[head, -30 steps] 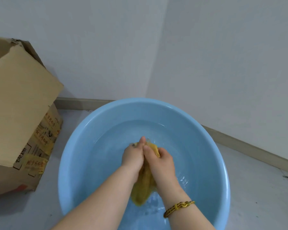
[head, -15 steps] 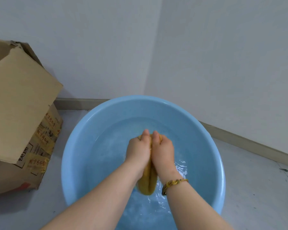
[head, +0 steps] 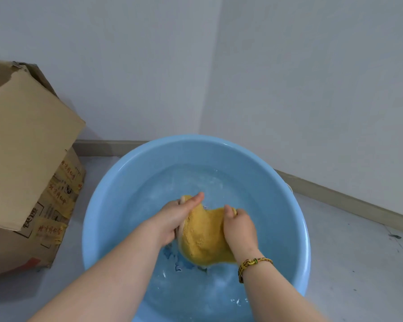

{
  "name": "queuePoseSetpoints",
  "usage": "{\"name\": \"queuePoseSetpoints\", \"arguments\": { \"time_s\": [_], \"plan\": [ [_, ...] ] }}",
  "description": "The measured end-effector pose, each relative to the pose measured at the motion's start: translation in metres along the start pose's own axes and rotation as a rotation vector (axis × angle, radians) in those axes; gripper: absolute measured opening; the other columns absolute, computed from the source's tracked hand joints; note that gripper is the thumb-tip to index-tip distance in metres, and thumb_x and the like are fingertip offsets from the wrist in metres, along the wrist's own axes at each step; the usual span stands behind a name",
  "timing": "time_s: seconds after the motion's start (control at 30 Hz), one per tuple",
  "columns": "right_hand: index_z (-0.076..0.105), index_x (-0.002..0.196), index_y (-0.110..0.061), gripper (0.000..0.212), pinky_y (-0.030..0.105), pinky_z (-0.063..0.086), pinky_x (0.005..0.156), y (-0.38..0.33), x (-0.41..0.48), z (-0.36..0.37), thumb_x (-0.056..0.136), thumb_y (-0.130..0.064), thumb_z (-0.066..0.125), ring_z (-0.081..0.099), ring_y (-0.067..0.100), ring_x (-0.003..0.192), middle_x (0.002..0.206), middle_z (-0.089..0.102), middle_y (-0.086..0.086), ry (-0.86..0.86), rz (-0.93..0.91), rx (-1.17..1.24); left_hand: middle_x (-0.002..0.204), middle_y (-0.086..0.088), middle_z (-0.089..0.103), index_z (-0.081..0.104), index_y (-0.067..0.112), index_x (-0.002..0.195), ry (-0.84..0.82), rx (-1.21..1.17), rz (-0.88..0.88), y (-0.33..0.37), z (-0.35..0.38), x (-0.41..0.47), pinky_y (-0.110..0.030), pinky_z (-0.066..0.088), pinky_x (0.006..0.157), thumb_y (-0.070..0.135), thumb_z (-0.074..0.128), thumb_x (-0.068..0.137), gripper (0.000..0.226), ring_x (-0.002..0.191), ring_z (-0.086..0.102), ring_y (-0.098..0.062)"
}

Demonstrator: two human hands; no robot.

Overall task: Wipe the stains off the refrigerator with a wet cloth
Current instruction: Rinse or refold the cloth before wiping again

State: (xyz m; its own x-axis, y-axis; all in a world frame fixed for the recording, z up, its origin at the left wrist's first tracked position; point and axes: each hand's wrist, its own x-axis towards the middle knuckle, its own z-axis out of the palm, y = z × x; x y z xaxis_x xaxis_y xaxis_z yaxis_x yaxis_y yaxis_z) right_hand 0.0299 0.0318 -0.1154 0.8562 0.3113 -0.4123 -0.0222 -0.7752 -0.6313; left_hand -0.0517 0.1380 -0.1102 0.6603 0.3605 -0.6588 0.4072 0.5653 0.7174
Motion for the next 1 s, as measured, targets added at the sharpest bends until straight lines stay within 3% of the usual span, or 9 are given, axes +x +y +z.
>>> {"name": "queuePoseSetpoints", "arguments": {
  "time_s": [0.1,0.23,0.33,0.4,0.53,0.6,0.7,0.87,1.0],
  "plan": [
    [0.049,0.089,-0.010,0.019,0.025,0.035,0.066,0.007,0.003,0.006,0.094,-0.028,0.043,0.047,0.023,0.085,0.073,0.045,-0.002,-0.166,0.026,0.027,0.076,-0.007,0.067,0.060,0.001,0.101,0.098,0.077,-0.016,-0.014,-0.008,0.007,-0.025,0.050,0.062,0.010,0.061,0.085,0.018,0.068,0.063,-0.018],
    [0.047,0.085,-0.010,0.008,0.025,0.038,0.069,0.019,0.015,0.011,0.091,-0.015,0.044,0.047,0.022,0.082,0.076,0.048,0.002,-0.228,0.022,-0.177,0.107,-0.019,0.063,0.056,-0.005,0.111,0.346,0.245,-0.020,-0.022,-0.022,0.022,-0.028,0.044,0.076,0.012,0.066,0.082,0.035,0.090,0.058,-0.027],
    [0.039,0.067,-0.014,0.025,0.025,0.037,0.071,0.021,0.015,0.016,0.092,-0.016,0.042,0.045,0.025,0.083,0.081,0.051,0.006,-0.211,0.046,-0.269,0.099,-0.018,0.064,0.062,-0.002,0.095,0.416,0.378,-0.036,-0.027,-0.026,0.023,-0.028,0.043,0.074,0.017,0.070,0.079,0.026,0.090,0.059,-0.029],
    [0.041,0.070,-0.014,0.022,0.025,0.035,0.070,0.018,0.013,0.017,0.092,-0.016,0.042,0.045,0.024,0.084,0.080,0.051,0.005,-0.210,0.043,-0.251,0.082,-0.012,0.060,0.059,0.007,0.075,0.442,0.406,-0.035,-0.027,-0.023,0.020,-0.025,0.042,0.067,0.016,0.067,0.080,0.013,0.078,0.057,-0.025],
    [0.049,0.077,-0.011,0.014,0.025,0.040,0.058,0.008,0.003,0.009,0.090,-0.010,0.047,0.048,0.021,0.067,0.071,0.049,0.004,-0.252,0.129,0.194,0.071,-0.011,0.056,0.056,0.003,0.077,0.320,0.066,-0.036,-0.020,-0.014,0.016,-0.030,0.044,0.064,0.001,0.054,0.087,0.011,0.066,0.054,-0.024],
    [0.057,0.089,-0.002,0.012,0.025,0.039,0.056,0.000,-0.006,0.005,0.091,-0.010,0.050,0.046,0.020,0.067,0.076,0.051,0.007,-0.191,0.112,0.385,0.074,-0.011,0.056,0.055,0.002,0.084,0.265,-0.069,-0.025,-0.018,-0.009,0.014,-0.035,0.048,0.073,0.003,0.050,0.091,0.009,0.067,0.054,-0.024],
    [0.059,0.109,-0.001,0.023,0.023,0.037,0.067,-0.011,-0.018,0.003,0.091,-0.011,0.051,0.047,0.015,0.081,0.091,0.053,0.004,-0.054,-0.094,0.413,0.087,-0.014,0.060,0.053,0.006,0.096,0.280,-0.184,0.072,-0.009,0.004,0.007,-0.041,0.046,0.090,0.014,0.045,0.095,0.011,0.083,0.058,-0.028],
    [0.059,0.117,-0.017,0.035,0.017,0.030,0.072,-0.018,-0.049,0.015,0.086,-0.012,0.043,0.048,0.016,0.090,0.097,0.047,-0.005,0.055,-0.650,0.021,0.079,-0.008,0.064,0.060,0.009,0.085,0.139,-0.293,0.220,0.004,0.031,-0.018,-0.029,0.049,0.070,0.037,0.051,0.089,0.029,0.074,0.061,-0.020],
    [0.052,0.118,-0.020,0.054,0.020,0.038,0.074,-0.005,-0.061,0.026,0.066,-0.019,0.036,0.051,0.019,0.083,0.101,0.053,-0.003,0.164,-0.850,-0.233,0.082,-0.009,0.060,0.057,0.010,0.087,0.261,-0.446,0.278,0.006,0.025,-0.022,-0.033,0.049,0.072,0.029,0.056,0.088,0.019,0.073,0.058,-0.022]
  ]
}}
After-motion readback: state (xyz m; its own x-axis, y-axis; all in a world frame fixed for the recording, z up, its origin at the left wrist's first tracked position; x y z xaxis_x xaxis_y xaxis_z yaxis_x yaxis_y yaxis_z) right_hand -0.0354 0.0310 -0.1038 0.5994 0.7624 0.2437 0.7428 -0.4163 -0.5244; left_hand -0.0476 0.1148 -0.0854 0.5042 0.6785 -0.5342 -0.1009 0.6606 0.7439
